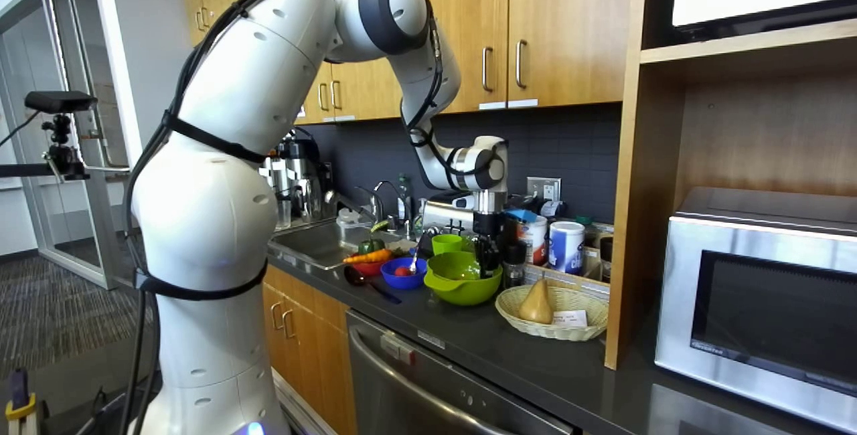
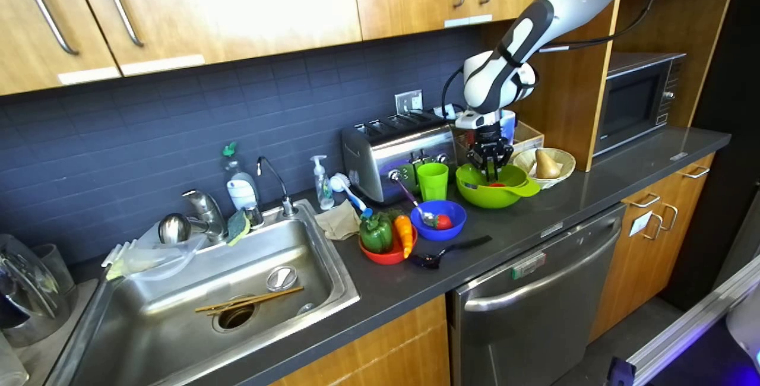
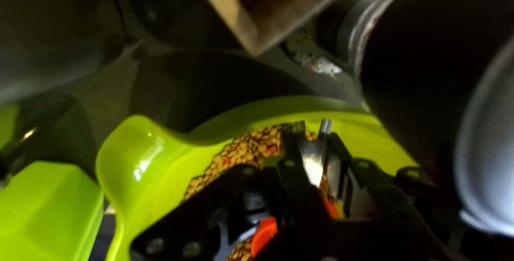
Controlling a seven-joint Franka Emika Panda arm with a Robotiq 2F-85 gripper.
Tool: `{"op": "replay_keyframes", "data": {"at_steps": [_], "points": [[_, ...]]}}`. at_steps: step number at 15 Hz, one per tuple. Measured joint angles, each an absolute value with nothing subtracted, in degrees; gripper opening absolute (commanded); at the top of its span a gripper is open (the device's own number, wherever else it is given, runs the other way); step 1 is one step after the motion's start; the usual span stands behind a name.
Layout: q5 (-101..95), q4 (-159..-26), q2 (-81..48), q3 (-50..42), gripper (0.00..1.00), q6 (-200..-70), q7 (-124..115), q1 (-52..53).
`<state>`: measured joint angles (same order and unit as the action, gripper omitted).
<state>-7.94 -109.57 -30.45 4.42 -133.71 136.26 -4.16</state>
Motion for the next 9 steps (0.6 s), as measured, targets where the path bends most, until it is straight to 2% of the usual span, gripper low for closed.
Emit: {"op": "replay_keyframes", "data": {"at_steps": [9], "points": [[-7.94,-109.61,-30.34,4.43,0.05,-133.66,132.09,-3.85]]}}
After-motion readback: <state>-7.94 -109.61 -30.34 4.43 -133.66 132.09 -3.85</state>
